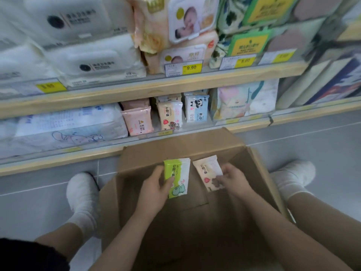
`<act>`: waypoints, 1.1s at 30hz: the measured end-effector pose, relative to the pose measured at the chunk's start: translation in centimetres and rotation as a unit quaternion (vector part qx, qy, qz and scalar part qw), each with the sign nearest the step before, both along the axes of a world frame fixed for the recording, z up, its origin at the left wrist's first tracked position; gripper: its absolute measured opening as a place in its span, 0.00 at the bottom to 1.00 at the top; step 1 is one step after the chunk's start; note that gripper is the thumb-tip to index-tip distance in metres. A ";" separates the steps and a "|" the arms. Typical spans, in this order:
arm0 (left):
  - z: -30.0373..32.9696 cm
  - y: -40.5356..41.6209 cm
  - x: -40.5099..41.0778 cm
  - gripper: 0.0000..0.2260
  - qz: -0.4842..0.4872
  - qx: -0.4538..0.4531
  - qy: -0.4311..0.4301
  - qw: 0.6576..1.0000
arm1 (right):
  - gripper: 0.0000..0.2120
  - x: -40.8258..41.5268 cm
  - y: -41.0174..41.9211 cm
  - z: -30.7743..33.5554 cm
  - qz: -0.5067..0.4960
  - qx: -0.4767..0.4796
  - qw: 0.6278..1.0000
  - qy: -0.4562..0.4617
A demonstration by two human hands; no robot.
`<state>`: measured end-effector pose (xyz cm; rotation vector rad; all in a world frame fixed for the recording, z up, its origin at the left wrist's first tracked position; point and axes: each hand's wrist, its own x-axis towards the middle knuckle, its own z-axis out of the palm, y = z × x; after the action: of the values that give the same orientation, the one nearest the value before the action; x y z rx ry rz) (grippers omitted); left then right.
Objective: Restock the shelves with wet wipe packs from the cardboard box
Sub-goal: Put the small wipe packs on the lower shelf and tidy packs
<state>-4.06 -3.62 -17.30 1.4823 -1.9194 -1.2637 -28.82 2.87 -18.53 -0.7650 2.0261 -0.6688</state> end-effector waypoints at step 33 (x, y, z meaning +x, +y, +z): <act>3.3 -7.7 0.1 0.09 0.060 0.026 0.166 0.984 | 0.07 -1.3 -18.3 2.0 -0.064 -0.126 0.978 0.152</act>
<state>-3.92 -11.37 -13.99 1.2935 -1.5710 -1.4121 -30.16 -15.39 -16.50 -0.9367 2.3108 -0.9446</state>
